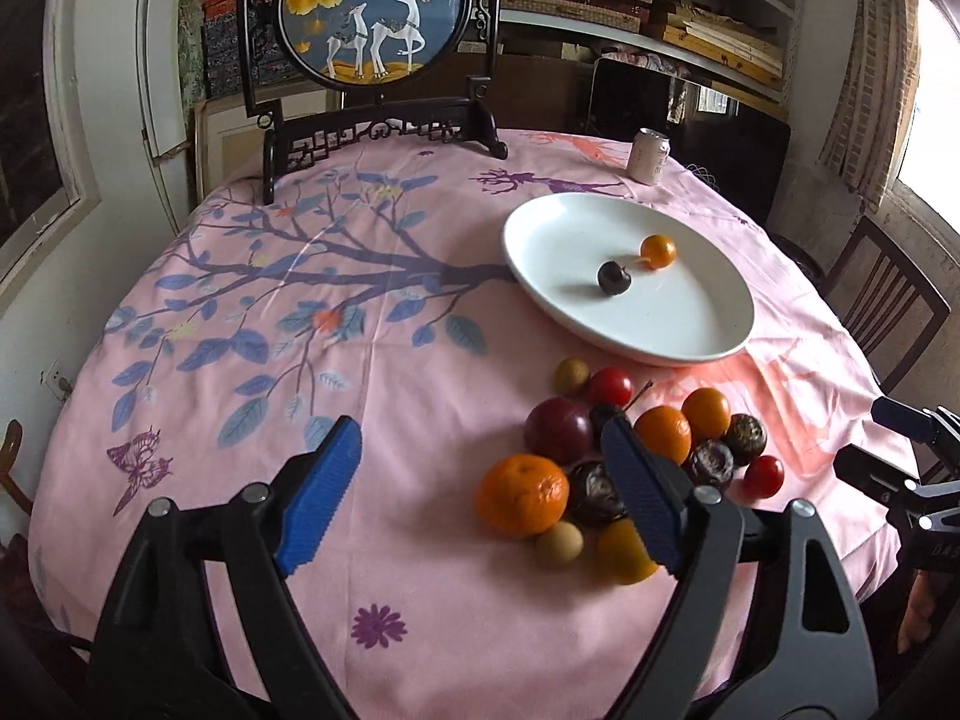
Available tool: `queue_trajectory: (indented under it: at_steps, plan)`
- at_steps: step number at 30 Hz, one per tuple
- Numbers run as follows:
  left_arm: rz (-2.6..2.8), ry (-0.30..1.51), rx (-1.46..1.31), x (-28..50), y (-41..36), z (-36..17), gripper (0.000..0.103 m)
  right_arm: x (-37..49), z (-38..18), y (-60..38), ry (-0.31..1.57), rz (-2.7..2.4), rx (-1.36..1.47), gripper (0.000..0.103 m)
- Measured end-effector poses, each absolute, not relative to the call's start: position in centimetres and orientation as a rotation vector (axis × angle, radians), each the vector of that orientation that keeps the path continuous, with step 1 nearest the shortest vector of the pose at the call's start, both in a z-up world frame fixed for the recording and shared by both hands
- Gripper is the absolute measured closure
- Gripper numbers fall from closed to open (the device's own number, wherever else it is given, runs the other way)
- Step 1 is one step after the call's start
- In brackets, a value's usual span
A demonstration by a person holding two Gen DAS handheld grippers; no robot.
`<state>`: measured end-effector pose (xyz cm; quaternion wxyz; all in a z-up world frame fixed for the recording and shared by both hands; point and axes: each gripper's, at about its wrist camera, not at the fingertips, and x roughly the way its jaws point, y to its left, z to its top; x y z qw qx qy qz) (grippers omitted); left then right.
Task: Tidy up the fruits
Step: 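Grasp a red tomato with the right tool while the left tool grasps a large tangerine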
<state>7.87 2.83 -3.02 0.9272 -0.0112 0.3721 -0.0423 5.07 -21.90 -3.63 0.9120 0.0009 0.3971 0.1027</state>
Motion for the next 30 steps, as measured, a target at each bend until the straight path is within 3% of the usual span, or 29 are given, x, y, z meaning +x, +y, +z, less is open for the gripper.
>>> queue_trajectory:
  at_steps: [4, 5, 7, 11, 12, 25, 28, 30]
  plan:
    - [-0.093, 0.816, -0.023, 7.3, 3.6, -4.7, 0.018, 5.0, -6.6, -20.4, 0.86, 0.181, -0.071, 0.014]
    - [-0.09, 0.823, -0.022, 7.0, 3.7, -5.0, 0.018, 5.1, -7.1, -20.1, 0.865, 0.18, -0.085, 0.02]
    - [-0.09, 0.83, -0.032, 6.8, 4.1, -5.4, 0.018, 5.5, -8.0, -19.7, 0.886, 0.198, -0.096, 0.049]
    - [-0.097, 0.84, -0.048, 6.5, 4.4, -5.7, 0.018, 7.1, -9.4, -19.6, 0.927, 0.208, -0.083, 0.06]
    - [-0.1, 0.842, -0.047, 6.4, 4.3, -5.7, 0.018, 7.4, -9.8, -19.6, 0.938, 0.209, -0.083, 0.072]
    - [-0.15, 0.941, -0.053, 9.0, 1.8, -8.1, 0.02, 6.2, -8.8, -20.8, 0.924, 0.202, -0.053, 0.072]
    - [-0.182, 0.981, -0.085, 10.3, 1.5, -8.9, 0.033, 6.1, -8.8, -20.9, 0.923, 0.206, -0.046, 0.072]
    - [-0.203, 0.982, -0.117, 10.7, 1.5, -9.2, 0.057, 6.0, -8.7, -21.0, 0.922, 0.207, -0.041, 0.072]
